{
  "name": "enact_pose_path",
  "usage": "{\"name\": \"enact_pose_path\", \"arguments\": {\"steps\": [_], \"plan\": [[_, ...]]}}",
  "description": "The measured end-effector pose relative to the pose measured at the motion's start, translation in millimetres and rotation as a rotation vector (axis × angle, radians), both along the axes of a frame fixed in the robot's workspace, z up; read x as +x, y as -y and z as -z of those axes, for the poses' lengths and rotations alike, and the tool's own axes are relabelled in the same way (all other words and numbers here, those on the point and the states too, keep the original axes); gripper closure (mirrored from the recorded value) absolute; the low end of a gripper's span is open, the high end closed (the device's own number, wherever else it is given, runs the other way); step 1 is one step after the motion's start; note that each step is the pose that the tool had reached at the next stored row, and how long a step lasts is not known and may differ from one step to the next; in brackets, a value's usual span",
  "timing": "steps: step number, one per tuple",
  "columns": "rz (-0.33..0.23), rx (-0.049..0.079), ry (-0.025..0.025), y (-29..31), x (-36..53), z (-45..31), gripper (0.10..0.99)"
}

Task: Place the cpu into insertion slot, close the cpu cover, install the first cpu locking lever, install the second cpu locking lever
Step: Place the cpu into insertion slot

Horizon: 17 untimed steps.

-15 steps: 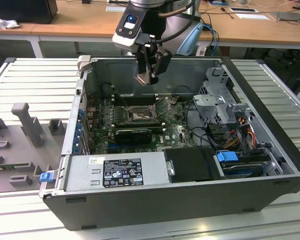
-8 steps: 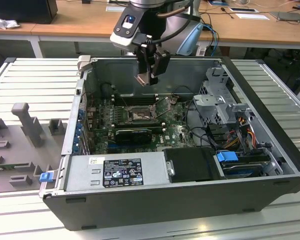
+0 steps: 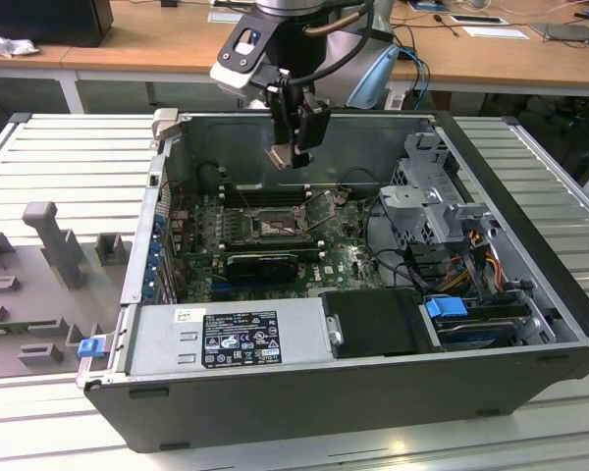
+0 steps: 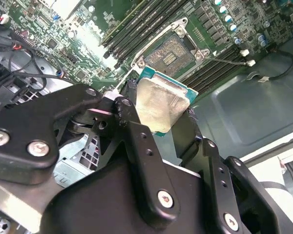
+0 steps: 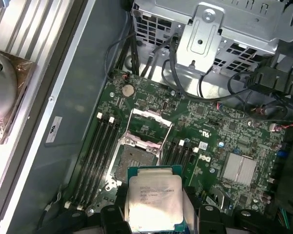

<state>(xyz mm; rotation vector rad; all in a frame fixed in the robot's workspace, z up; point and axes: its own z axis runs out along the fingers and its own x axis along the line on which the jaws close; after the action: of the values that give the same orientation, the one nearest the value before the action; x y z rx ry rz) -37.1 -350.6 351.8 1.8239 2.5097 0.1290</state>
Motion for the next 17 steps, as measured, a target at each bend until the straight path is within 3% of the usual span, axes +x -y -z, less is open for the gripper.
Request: {"name": "enact_pose_path", "arguments": {"steps": [17], "plan": [[0.111,0.000,0.0000,0.0,0.0,0.5,0.557]]}}
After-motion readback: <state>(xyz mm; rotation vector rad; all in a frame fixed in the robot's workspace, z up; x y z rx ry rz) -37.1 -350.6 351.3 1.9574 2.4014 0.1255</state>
